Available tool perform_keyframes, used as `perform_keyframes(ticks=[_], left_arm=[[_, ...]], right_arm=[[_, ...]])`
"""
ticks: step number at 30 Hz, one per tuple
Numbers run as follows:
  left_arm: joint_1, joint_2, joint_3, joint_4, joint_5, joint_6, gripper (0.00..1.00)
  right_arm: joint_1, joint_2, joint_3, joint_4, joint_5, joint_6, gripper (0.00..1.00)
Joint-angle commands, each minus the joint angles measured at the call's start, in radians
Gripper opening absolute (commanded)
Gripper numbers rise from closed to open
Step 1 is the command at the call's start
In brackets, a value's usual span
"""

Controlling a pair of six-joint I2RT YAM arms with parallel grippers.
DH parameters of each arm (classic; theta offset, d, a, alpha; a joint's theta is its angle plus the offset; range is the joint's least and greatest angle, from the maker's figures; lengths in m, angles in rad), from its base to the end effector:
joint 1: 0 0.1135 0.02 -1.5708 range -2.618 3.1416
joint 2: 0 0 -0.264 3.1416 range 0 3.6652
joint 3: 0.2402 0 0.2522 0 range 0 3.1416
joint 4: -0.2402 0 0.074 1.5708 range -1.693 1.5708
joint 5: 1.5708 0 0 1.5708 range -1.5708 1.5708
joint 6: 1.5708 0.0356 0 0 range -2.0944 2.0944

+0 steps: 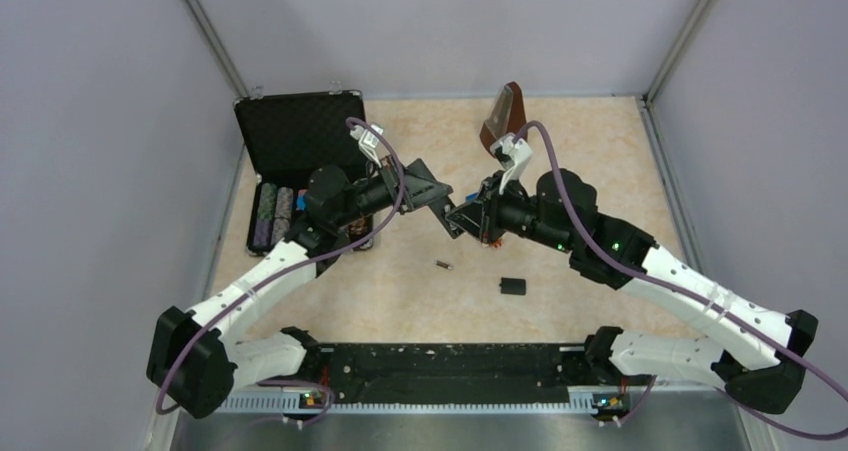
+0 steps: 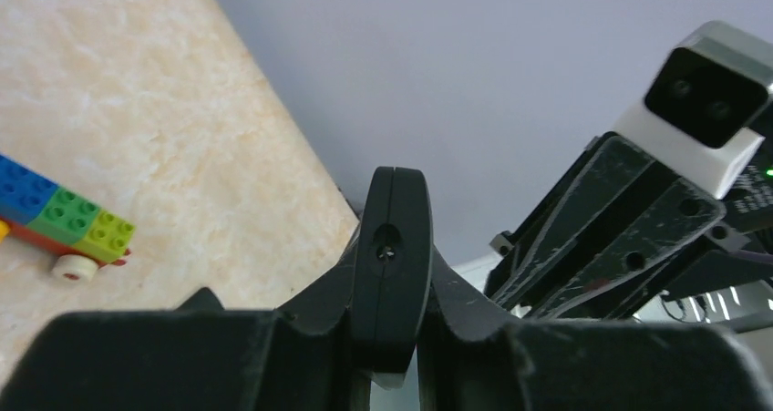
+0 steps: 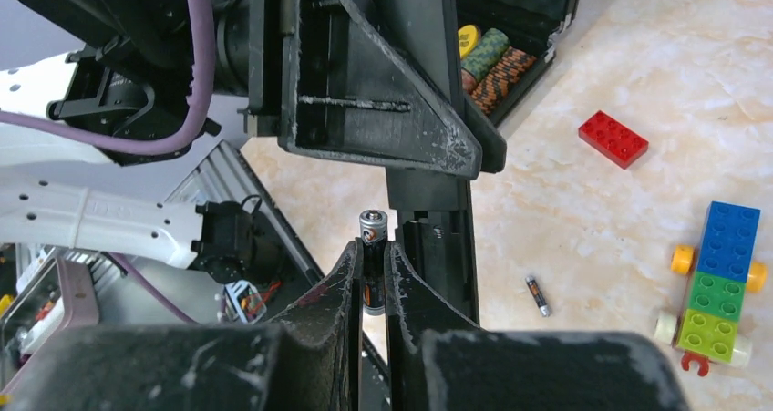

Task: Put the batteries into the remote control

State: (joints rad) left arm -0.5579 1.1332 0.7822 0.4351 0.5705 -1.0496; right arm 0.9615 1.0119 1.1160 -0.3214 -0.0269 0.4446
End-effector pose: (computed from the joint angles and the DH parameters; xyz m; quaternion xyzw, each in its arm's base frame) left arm 0.2124 -0.1552 0.3335 0.0429 0.6803 -0.6408 0.3532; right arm 0.1277 0.1846 0.3988 -0.2074 0.7515 0.4129 0.4709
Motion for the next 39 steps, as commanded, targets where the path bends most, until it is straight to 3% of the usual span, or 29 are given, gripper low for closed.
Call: perform_keyframes(ticks=[1, 19, 39], left_arm=[[0.001, 0.000, 0.048, 0.195, 0.051, -0.107, 0.00], [0.001, -0.010, 0.055, 0.199, 0.089, -0.135, 0.00], [0.000, -0.025, 0.036, 0.217, 0.035, -0.137, 0.00]], right_arm=[[0.022, -0.014, 0.027, 0.051, -0.013, -0.059, 0.08], [0.034, 0.015, 0.087, -0.003, 0.019, -0.158, 0.08], [0.046, 0.048, 0.077, -0.091, -0.031, -0.213, 0.10]])
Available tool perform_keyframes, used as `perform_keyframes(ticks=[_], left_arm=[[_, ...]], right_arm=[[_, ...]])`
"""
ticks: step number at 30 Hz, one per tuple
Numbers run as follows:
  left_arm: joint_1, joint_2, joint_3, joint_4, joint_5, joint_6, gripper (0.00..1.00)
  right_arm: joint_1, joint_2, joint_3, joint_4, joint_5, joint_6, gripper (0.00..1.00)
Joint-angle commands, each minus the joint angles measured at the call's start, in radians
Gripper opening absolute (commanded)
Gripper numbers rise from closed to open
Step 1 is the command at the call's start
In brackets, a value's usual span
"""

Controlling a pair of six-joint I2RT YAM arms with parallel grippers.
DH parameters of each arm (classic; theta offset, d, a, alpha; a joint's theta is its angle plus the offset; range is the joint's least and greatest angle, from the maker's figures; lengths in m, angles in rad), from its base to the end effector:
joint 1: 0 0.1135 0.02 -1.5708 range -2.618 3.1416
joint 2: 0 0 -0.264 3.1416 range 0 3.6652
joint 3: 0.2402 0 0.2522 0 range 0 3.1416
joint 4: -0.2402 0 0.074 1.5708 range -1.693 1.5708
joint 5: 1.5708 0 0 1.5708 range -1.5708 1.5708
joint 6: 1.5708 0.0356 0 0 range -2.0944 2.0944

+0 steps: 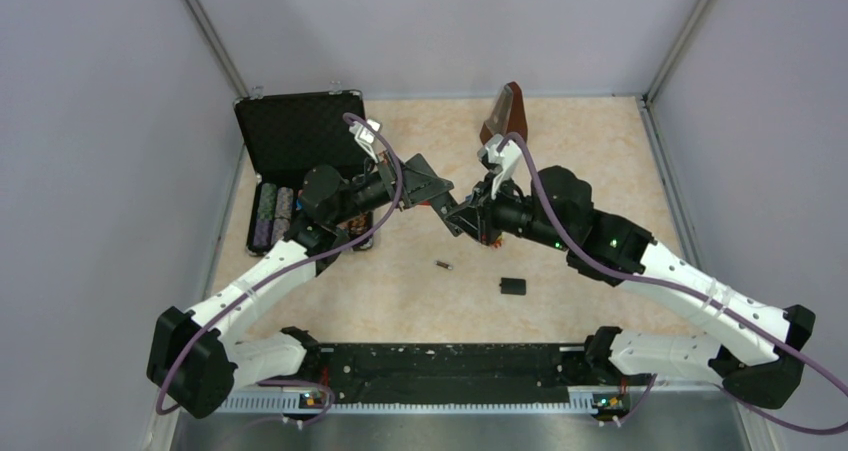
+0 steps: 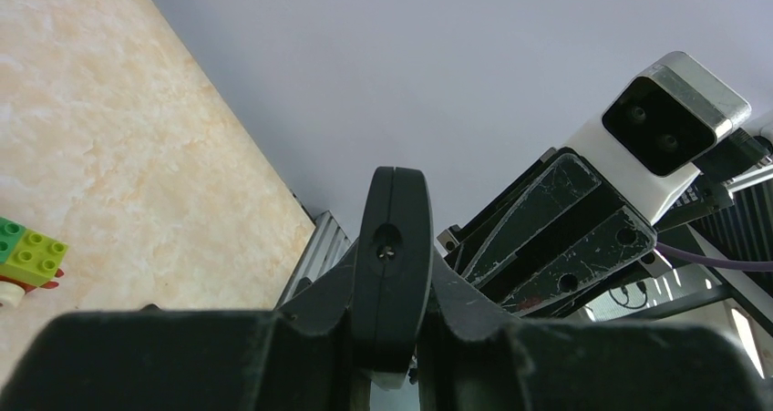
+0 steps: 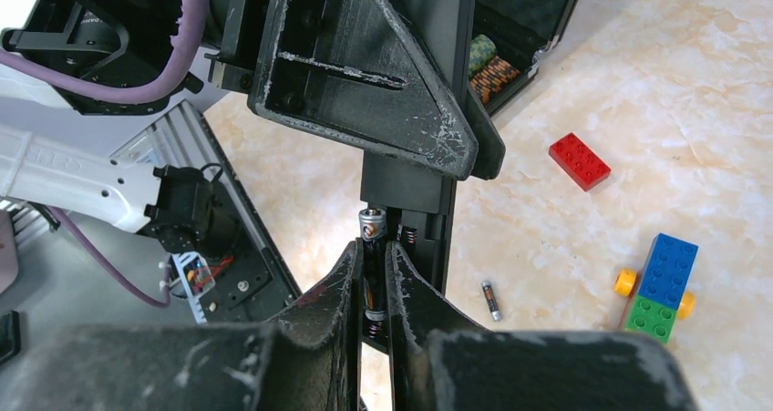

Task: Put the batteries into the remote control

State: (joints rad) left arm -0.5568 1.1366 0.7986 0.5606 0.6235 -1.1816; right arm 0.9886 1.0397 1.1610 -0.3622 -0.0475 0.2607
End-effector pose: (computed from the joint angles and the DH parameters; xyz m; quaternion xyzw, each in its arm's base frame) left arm 0.2100 -0.1552 0.3511 0.0454 0.6390 -0.6916 0.3337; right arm 0.1243 0.1919 0.4042 -0.2937 0.7300 0.3759 0.4894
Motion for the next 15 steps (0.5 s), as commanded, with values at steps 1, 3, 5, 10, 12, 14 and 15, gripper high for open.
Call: perform_keyframes(ticks=[1, 3, 5, 10, 12, 14, 15], left_arm=[[-0.001, -0.031, 0.018, 0.090, -0.021, -0.003, 0.00], [-0.001, -0.031, 0.019, 0.090, -0.020, -0.001, 0.00], [-0.001, -0.033, 0.016, 0.086, -0.022, 0.001, 0.00], [-0.001, -0.046, 0.018, 0.053, -0.033, 0.023, 0.00], [0.000, -0.047, 0.021, 0.048, -0.032, 0.027, 0.00], [-0.002, -0.045, 0.024, 0.045, -0.031, 0.027, 0.00], [-0.001, -0.046, 0.024, 0.045, -0.030, 0.027, 0.00]], right_arm=[[0.018, 0.022, 0.035, -0.056, -0.008, -0.030, 0.10], [0.019, 0.027, 0.042, -0.065, -0.008, -0.028, 0.10], [0.018, 0.028, 0.045, -0.071, -0.008, -0.024, 0.11], [0.019, 0.028, 0.049, -0.082, 0.006, -0.011, 0.17], [0.019, 0.033, 0.049, -0.086, 0.014, -0.009, 0.19], [0.019, 0.031, 0.049, -0.086, 0.029, -0.005, 0.21], [0.019, 0.030, 0.049, -0.087, 0.035, -0.005, 0.21]])
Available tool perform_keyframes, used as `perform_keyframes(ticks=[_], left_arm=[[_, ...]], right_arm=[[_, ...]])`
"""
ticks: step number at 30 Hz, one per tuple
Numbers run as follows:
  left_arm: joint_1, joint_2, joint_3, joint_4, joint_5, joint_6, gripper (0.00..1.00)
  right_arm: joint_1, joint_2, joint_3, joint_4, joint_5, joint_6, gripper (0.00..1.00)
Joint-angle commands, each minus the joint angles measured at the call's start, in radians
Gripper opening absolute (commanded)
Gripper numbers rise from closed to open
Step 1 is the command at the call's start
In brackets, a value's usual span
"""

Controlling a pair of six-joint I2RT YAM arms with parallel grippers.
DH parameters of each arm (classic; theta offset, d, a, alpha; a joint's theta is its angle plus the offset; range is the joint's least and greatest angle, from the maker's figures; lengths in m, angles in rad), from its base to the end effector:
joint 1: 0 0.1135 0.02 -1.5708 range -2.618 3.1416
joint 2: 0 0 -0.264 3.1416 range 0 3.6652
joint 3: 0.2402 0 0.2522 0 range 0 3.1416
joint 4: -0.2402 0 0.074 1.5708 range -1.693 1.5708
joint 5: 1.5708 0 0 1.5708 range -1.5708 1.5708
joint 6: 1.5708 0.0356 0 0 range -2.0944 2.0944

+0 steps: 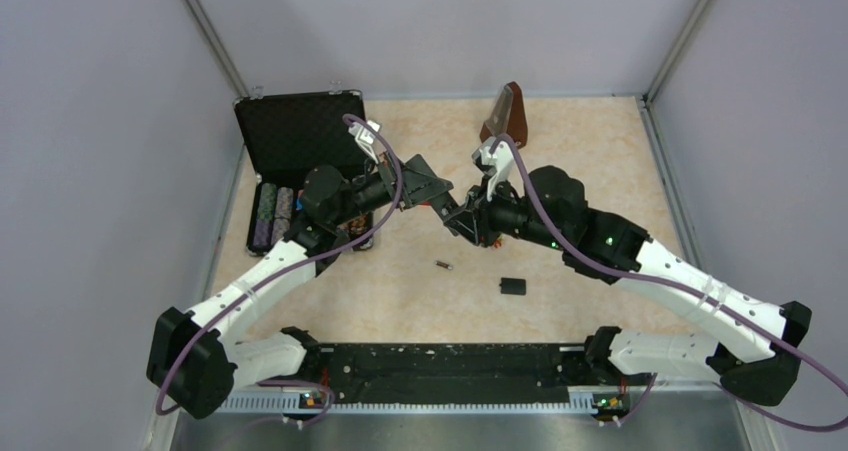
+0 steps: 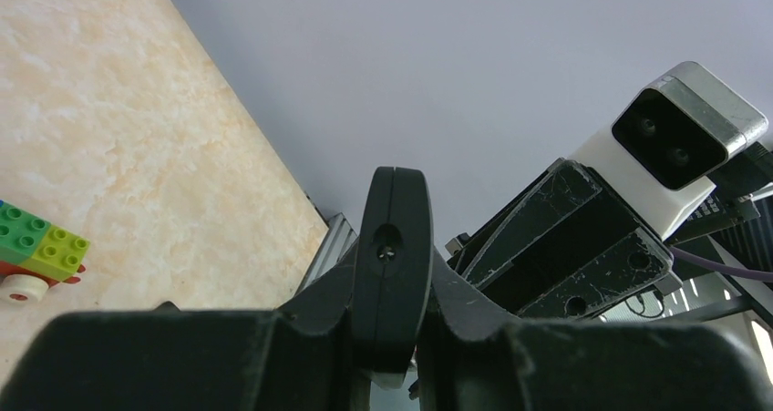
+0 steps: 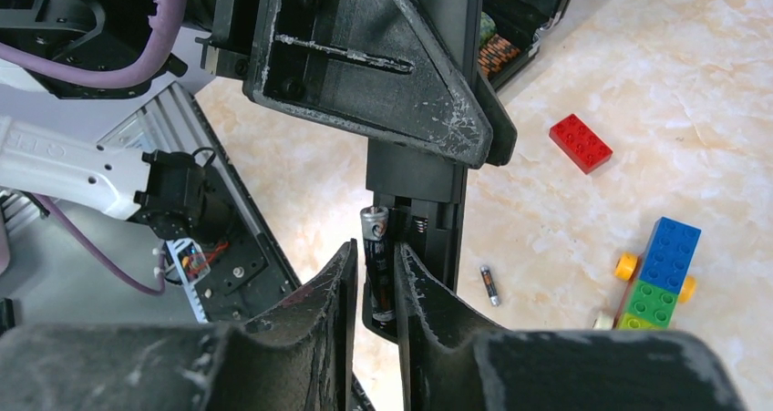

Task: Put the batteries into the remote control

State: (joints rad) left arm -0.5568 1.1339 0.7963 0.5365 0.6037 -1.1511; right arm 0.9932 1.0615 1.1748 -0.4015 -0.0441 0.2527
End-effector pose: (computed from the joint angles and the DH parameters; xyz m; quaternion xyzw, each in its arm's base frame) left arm 0.2105 -0.1549 0.3486 0.0429 0.6456 -0.6807 0.3435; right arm 0.1259 0.1960 0.4002 -0.3022 0.7421 0.3633 0.4754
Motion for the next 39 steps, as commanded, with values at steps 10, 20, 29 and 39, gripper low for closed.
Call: perform_keyframes(ticks=[10, 20, 29, 39], left_arm=[[-0.001, -0.047, 0.023, 0.049, -0.013, 0.006, 0.00], [-0.001, -0.061, 0.010, 0.027, -0.021, 0.016, 0.00], [-0.002, -0.073, 0.012, 0.019, -0.028, 0.021, 0.00], [-0.001, -0.107, 0.037, 0.004, -0.076, 0.016, 0.00]], right_arm=[[0.013, 0.006, 0.069, -0.048, 0.073, 0.018, 0.30], [0.014, -0.005, 0.103, -0.046, 0.115, 0.063, 0.45], [0.015, -0.055, 0.118, -0.053, 0.131, 0.138, 0.59], [0.014, -0.074, 0.189, -0.279, 0.327, 0.594, 0.99]])
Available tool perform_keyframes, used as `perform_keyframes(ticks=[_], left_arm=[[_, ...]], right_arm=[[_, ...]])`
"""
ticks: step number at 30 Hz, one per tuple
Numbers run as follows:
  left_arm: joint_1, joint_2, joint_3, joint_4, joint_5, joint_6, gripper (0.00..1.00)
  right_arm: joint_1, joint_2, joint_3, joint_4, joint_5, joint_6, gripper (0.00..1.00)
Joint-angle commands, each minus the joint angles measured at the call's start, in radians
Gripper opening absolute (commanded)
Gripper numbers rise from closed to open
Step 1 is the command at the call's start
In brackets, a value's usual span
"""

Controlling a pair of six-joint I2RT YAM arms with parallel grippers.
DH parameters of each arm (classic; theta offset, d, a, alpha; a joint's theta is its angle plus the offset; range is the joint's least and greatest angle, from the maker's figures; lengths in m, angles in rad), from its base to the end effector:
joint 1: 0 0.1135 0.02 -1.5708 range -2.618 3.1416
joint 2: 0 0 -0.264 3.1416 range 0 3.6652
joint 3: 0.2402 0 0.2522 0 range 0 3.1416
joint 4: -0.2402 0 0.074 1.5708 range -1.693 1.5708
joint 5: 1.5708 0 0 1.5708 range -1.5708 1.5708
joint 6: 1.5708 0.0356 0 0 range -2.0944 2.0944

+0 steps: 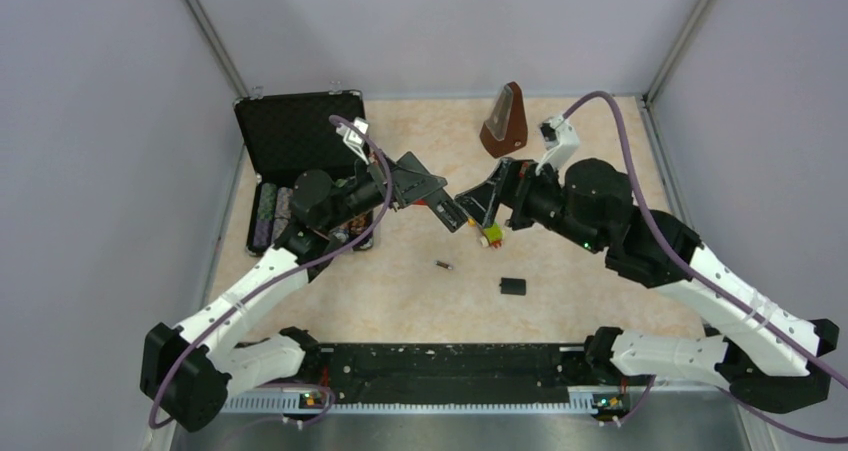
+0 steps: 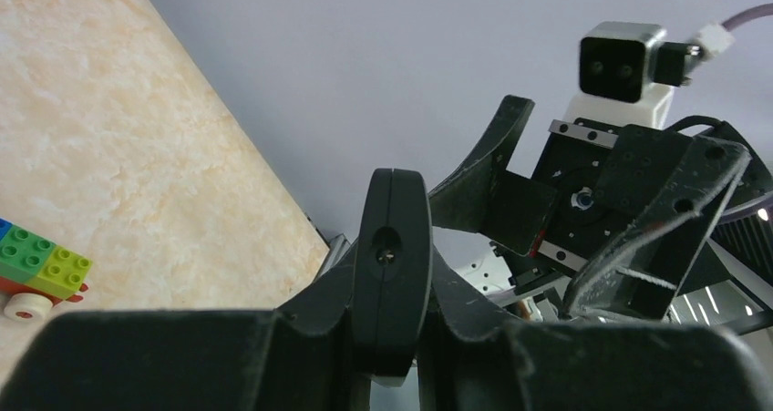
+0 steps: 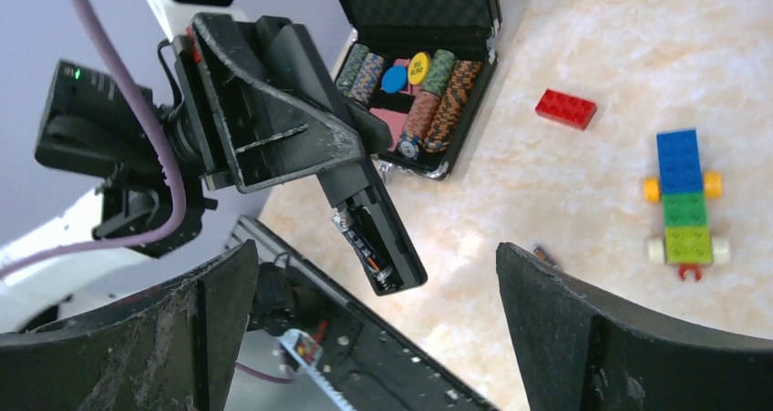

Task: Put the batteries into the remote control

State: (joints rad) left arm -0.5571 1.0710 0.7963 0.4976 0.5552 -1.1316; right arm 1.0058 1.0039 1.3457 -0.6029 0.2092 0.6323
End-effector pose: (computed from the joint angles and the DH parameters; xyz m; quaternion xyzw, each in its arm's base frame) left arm 0.1999 -0.1466 0.3596 0.0353 0.6363 -0.6753 0.3713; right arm 0.1101 0.1599 0.4467 -0.0840 0.7869 0.3859 0.4741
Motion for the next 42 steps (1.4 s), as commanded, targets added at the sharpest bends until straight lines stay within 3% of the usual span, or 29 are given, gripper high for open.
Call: perform_keyframes(ticks=[1, 7, 14, 25, 42], left_arm=[[-0.001, -0.049, 0.037, 0.036, -0.038, -0.010, 0.00], [0.000, -0.074, 0.040, 0.032, -0.087, -0.077, 0.00], [-0.001, -0.057, 0.057, 0.069, -0.058, -0.131, 0.00], [0.000, -0.067, 0.059, 0.053, -0.063, -0.125, 0.00], [-0.001, -0.082, 0.050, 0.038, -0.073, -0.121, 0.00]], right_arm=[[0.001, -0.015, 0.001, -0.065, 0.069, 0.248, 0.99], [0.001, -0.021, -0.150, 0.169, -0.035, 0.417, 0.99], [0.001, -0.008, -0.207, 0.388, -0.098, 0.471, 0.99], [0.001, 0.032, -0.206, 0.416, -0.114, 0.506, 0.98], [0.002, 0.011, -0.258, 0.425, -0.066, 0.580, 0.66]])
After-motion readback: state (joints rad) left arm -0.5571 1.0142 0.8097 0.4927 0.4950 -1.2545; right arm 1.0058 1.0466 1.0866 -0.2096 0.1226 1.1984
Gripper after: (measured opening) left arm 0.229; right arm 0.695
